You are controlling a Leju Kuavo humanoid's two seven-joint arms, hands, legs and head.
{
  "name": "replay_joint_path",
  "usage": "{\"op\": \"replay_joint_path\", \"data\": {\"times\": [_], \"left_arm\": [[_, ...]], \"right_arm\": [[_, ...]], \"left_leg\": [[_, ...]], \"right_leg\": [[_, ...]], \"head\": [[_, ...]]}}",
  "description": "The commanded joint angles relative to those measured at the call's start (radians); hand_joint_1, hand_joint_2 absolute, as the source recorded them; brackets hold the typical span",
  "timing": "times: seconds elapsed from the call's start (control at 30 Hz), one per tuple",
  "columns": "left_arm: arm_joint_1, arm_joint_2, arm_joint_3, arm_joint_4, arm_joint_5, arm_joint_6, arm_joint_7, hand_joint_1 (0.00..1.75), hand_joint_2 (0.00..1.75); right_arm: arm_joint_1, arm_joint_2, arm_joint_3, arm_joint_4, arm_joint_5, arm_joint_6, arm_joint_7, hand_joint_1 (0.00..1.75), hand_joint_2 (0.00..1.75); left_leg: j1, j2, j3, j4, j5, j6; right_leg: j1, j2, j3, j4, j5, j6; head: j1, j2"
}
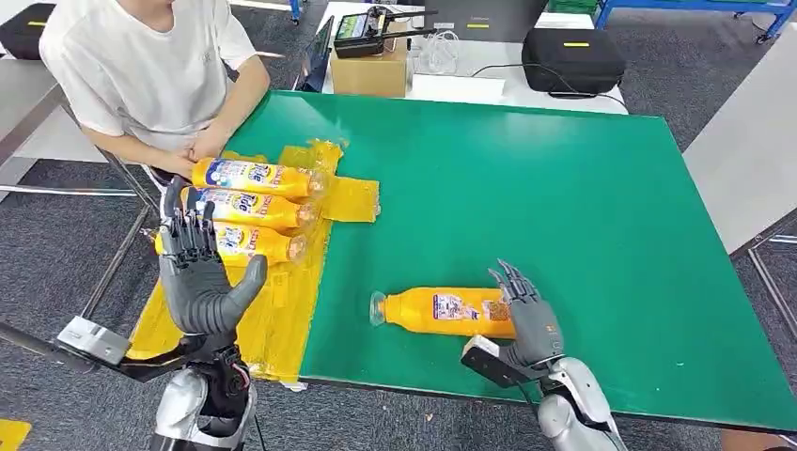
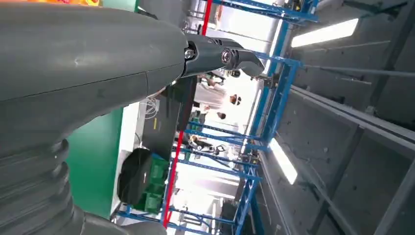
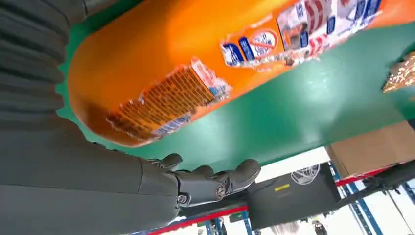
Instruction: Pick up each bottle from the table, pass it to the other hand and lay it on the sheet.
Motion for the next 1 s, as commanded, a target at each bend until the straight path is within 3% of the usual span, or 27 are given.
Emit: {"op": "replay_joint_path", "data": {"times": [0.03, 0.2, 0.3, 0.4, 0.5, 0.53, 0.57, 0.63, 0.7, 1.0], "left_arm": [[-0.057, 0.026, -0.032, 0.092, -0.003, -0.010, 0.006, 0.00, 1.75], [-0.065, 0.033, -0.041, 0.123, -0.006, -0.022, 0.007, 0.00, 1.75], [-0.057, 0.038, -0.035, 0.113, -0.013, -0.022, 0.009, 0.00, 1.75], [-0.039, 0.043, -0.012, 0.089, -0.034, -0.009, 0.030, 0.00, 1.75], [-0.048, 0.031, 0.006, 0.112, -0.047, -0.021, 0.046, 0.00, 1.75], [-0.052, 0.028, 0.008, 0.121, -0.054, -0.026, 0.045, 0.00, 1.75], [-0.055, 0.025, 0.011, 0.128, -0.061, -0.030, 0.044, 0.00, 1.75], [-0.061, 0.019, 0.016, 0.142, -0.067, -0.037, 0.048, 0.00, 1.75], [-0.069, 0.021, 0.019, 0.154, -0.073, -0.048, 0.048, 0.00, 1.75], [-0.066, 0.032, 0.009, 0.151, -0.085, -0.064, 0.039, 0.00, 1.75]], "right_arm": [[-0.123, 0.045, 0.092, 0.230, 0.010, 0.022, -0.014, 0.00, 1.75], [-0.165, 0.066, 0.135, 0.317, 0.015, 0.032, -0.011, 0.00, 1.75], [-0.183, 0.056, 0.180, 0.328, 0.054, 0.070, 0.090, 0.00, 1.75], [-0.221, 0.049, 0.245, 0.363, 0.096, 0.234, 0.236, 0.00, 1.75], [-0.271, 0.054, 0.303, 0.433, 0.101, 0.310, 0.267, 0.00, 1.75], [-0.289, 0.058, 0.318, 0.457, 0.099, 0.313, 0.275, 0.14, 1.75], [-0.309, 0.063, 0.334, 0.483, 0.099, 0.319, 0.288, 1.33, 1.75], [-0.342, 0.067, 0.370, 0.528, 0.107, 0.357, 0.309, 1.61, 1.75], [-0.370, 0.069, 0.389, 0.566, 0.093, 0.390, 0.316, 1.75, 1.75], [-0.391, 0.063, 0.394, 0.592, 0.054, 0.421, 0.282, 1.75, 1.75]], "left_leg": [[0.000, 0.001, 0.004, -0.003, 0.000, 0.003], [0.000, 0.001, 0.005, -0.003, 0.001, 0.002], [0.000, 0.001, 0.006, -0.003, 0.000, 0.002], [0.000, 0.003, 0.005, -0.002, 0.000, 0.002], [0.001, 0.006, 0.009, -0.004, 0.001, 0.003], [0.001, 0.008, 0.011, -0.003, 0.000, 0.003], [0.001, 0.008, 0.013, -0.003, 0.000, 0.002], [0.001, 0.010, 0.015, -0.002, 0.000, 0.002], [0.001, 0.009, 0.017, -0.003, 0.001, 0.002], [0.001, 0.007, 0.020, -0.003, 0.003, 0.003]], "right_leg": [[0.001, 0.002, 0.003, -0.003, 0.001, -0.005], [0.001, 0.001, 0.004, -0.003, 0.001, -0.005], [0.001, 0.002, 0.004, -0.003, 0.001, -0.005], [0.001, 0.003, 0.003, -0.002, 0.001, -0.003], [0.002, 0.007, 0.006, -0.005, 0.002, -0.005], [0.001, 0.008, 0.007, -0.003, 0.002, -0.004], [0.001, 0.008, 0.009, -0.003, 0.001, -0.003], [0.001, 0.009, 0.010, -0.003, 0.002, -0.003], [0.002, 0.009, 0.012, -0.004, 0.003, -0.004], [0.002, 0.007, 0.015, -0.005, 0.005, -0.005]], "head": [[0.000, 0.000], [0.000, 0.000], [0.000, 0.000], [0.000, 0.000], [0.000, 0.000], [0.000, 0.000], [0.000, 0.000], [0.000, 0.000], [0.000, 0.000], [0.000, 0.000]]}}
